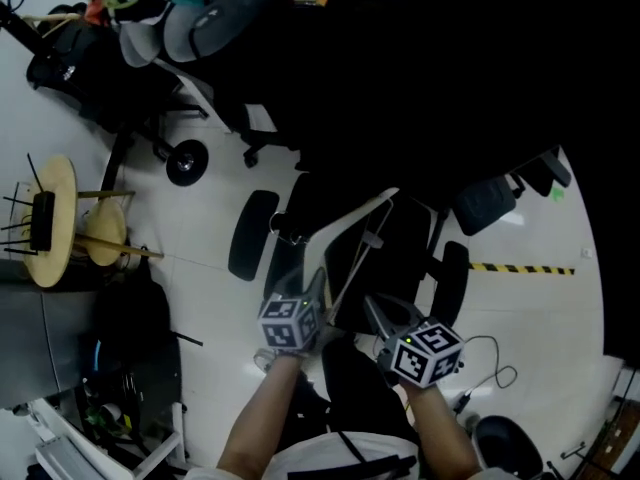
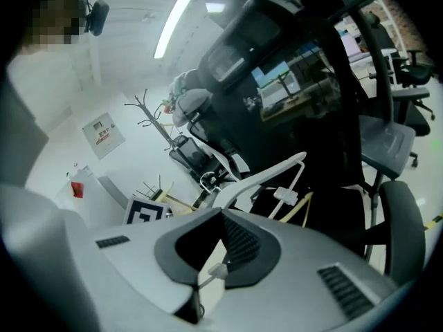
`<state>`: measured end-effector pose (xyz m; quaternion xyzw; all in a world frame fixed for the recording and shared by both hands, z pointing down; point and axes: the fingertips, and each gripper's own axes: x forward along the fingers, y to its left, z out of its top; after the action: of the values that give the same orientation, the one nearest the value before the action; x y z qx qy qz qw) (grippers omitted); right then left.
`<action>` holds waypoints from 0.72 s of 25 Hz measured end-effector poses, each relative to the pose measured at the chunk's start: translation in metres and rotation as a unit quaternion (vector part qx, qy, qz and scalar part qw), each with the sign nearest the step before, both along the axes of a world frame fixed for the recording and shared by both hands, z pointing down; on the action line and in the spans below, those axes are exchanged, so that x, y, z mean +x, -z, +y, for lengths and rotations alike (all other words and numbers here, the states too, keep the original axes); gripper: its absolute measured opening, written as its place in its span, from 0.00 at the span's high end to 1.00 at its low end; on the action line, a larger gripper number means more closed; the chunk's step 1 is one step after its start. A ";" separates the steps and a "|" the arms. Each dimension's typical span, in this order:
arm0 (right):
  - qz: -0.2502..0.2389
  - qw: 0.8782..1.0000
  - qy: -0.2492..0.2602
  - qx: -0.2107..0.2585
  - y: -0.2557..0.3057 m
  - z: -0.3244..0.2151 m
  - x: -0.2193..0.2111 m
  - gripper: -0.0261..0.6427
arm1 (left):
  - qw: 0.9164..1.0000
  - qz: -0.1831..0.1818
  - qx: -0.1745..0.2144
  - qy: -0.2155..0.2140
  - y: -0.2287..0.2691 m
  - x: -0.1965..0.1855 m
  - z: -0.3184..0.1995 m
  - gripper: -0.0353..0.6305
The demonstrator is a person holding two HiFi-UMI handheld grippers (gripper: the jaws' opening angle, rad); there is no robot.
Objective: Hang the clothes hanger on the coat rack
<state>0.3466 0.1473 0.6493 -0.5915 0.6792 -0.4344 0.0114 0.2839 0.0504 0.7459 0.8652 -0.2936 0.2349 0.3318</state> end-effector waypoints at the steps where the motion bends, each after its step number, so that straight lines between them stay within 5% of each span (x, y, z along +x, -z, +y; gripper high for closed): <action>1: 0.004 1.000 0.006 0.009 0.011 -0.005 -0.008 0.95 | 1.000 0.003 0.011 0.005 0.014 -0.012 -0.004 0.76; 10: 0.032 0.993 0.064 0.094 0.113 -0.055 -0.116 0.95 | 0.991 0.051 0.082 0.097 0.125 -0.148 -0.046 0.76; 18: 0.051 0.980 0.125 0.145 0.176 -0.083 -0.229 0.95 | 0.972 0.073 0.148 0.166 0.204 -0.277 -0.068 0.76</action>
<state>0.1179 0.0643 0.4729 -0.5156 0.8032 -0.2983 0.0076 0.0065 -0.0181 0.5421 0.8587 -0.4396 0.0672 0.2548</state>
